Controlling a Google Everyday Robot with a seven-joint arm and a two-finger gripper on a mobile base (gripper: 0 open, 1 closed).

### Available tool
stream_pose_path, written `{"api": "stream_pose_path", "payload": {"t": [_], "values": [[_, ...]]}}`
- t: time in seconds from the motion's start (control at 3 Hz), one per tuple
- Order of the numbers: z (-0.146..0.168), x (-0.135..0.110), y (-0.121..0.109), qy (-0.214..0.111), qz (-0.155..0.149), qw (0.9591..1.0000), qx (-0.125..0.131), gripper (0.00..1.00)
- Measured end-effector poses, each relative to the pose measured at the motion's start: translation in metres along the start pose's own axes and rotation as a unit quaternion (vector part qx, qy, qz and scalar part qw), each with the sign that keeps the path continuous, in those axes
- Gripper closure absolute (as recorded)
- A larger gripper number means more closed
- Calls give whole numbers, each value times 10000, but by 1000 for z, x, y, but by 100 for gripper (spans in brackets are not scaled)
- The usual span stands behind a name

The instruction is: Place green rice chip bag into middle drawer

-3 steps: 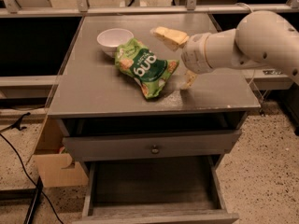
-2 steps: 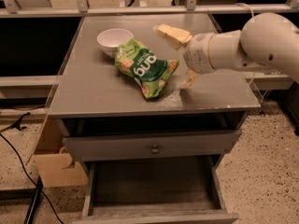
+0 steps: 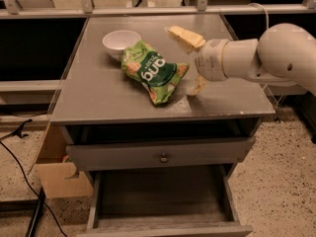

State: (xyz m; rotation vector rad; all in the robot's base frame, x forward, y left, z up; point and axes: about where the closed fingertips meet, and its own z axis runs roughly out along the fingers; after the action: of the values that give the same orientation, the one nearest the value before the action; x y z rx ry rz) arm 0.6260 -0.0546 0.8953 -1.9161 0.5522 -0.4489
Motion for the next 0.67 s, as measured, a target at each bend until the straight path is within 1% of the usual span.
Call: {"api": "stream_pose_path", "payload": {"t": [0.67], "values": [[13,-2,2,-170,39,9992,349,0]]}}
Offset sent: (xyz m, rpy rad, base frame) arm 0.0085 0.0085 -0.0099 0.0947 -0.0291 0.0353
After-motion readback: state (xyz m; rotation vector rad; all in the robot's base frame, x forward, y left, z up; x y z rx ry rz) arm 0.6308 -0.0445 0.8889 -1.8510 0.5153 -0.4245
